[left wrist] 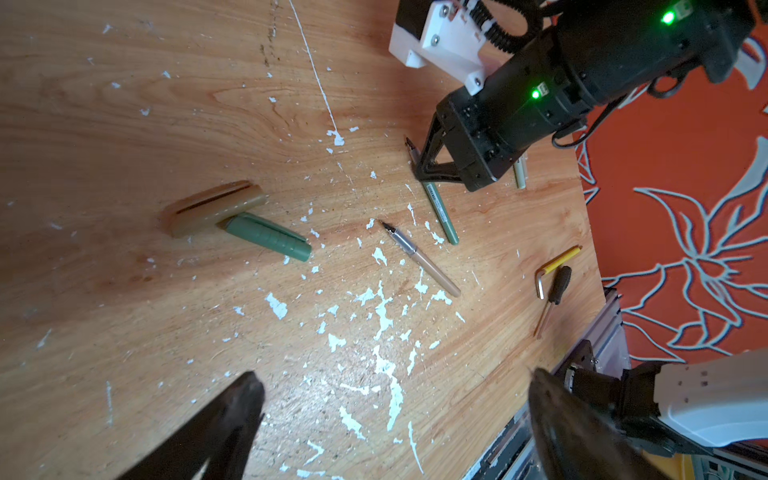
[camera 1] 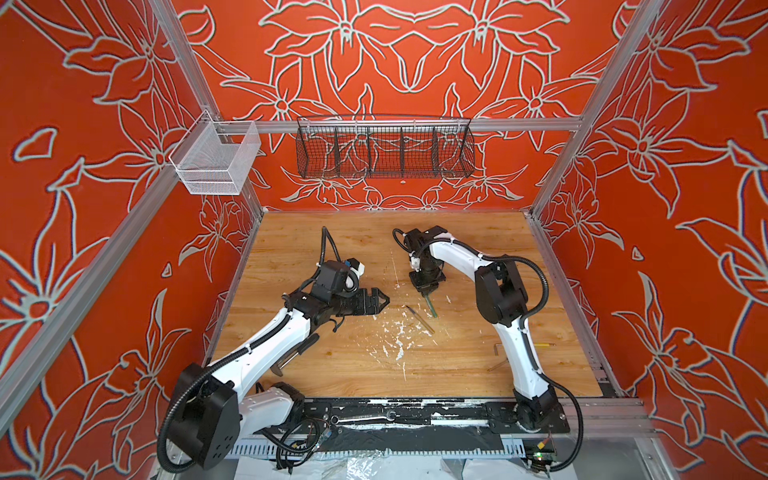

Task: Insert the pens into the pen caps
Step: 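Raise the pen upright with the right gripper toward the left gripper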

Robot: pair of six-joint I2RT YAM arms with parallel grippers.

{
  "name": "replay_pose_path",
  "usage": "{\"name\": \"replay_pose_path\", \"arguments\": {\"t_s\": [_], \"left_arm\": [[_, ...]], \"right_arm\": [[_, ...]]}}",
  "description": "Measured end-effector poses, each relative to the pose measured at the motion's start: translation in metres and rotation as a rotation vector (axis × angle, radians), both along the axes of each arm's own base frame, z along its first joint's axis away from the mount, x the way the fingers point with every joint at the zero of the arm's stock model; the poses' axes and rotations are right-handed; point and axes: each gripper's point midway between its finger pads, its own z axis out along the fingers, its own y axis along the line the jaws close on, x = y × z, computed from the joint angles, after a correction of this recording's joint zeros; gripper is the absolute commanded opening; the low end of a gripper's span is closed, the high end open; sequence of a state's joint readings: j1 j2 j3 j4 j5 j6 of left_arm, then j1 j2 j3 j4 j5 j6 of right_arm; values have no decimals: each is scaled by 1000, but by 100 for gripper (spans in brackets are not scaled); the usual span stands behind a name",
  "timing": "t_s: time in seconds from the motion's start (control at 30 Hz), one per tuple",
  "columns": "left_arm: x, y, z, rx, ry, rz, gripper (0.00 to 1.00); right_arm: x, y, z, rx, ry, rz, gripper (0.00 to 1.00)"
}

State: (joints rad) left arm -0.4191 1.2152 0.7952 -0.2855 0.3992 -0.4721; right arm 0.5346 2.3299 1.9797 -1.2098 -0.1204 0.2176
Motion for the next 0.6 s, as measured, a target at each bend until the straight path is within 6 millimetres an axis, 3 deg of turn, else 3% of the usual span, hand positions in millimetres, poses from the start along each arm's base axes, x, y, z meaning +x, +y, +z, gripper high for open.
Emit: {"name": "replay_pose_path", "arguments": {"t_s": [0.2,0.33,0.47,0.6], "left_arm": [[15,-16,-13,-44,16,-35,97],[29,-31,-14,-103,3,-53,100],[48,-44,-6,-161,-41,-60,87],[69,-57,10,-218,-99,-71,62]], "right_arm": [[9,27,27,149,-32,-4,0],[11,52,64,317,-72,4,0],[12,74,114,501,-128,15,0],[12,87,160,679,-169,9,0]]}}
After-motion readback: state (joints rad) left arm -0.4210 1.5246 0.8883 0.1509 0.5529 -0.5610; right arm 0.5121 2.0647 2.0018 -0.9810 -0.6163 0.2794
